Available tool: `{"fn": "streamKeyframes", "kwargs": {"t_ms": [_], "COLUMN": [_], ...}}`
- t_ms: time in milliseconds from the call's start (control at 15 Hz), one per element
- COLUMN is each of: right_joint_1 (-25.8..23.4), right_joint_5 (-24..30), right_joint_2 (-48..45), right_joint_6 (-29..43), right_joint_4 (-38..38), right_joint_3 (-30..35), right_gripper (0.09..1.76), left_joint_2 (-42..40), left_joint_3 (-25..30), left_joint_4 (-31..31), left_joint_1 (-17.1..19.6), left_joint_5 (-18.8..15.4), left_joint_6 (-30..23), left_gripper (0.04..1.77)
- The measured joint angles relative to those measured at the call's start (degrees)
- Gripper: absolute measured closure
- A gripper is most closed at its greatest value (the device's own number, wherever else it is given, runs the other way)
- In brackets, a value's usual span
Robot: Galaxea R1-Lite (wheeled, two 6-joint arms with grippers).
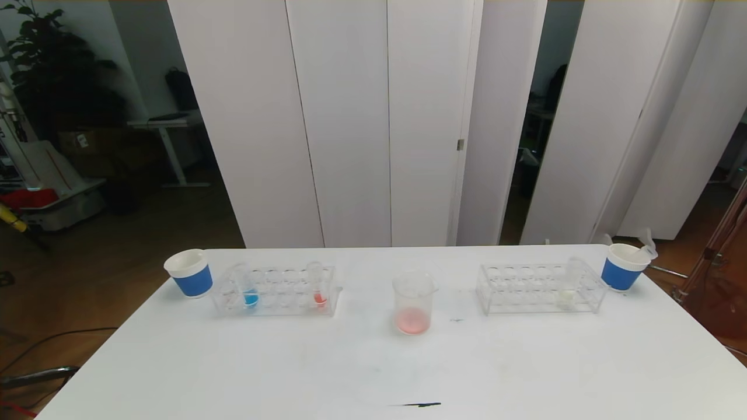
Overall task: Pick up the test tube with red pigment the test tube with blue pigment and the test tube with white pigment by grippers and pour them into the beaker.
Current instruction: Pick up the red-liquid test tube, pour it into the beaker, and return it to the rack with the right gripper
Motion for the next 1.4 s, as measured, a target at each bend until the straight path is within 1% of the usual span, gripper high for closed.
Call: {"fn": "streamKeyframes", "kwargs": {"t_ms": [267, 467, 667, 1400], "right_joint_1": [-0.40, -0.40, -0.35, -0.22], "right_joint_5": [1.46, 1.58, 1.28, 1.16], "right_joint_2": [-7.14, -10.17, -11.86, -12.40], "right_joint_6": [-2.68, -3.04, -3.04, -2.96], "right_joint_4": [0.55, 1.18, 7.85, 8.18], "right_joint_3": [6.94, 10.89, 11.82, 11.92], "right_gripper": [0.10, 0.10, 0.10, 0.10], "left_joint_2": [0.00, 0.00, 0.00, 0.00], "left_joint_3": [0.00, 0.00, 0.00, 0.00], "left_joint_4": [0.00, 0.00, 0.00, 0.00], "left_joint_1": [0.00, 0.00, 0.00, 0.00], "left_joint_5": [-0.02, -0.02, 0.00, 0.00], "left_joint_6": [0.02, 0.02, 0.02, 0.00], "left_gripper": [0.07, 0.07, 0.07, 0.07]}}
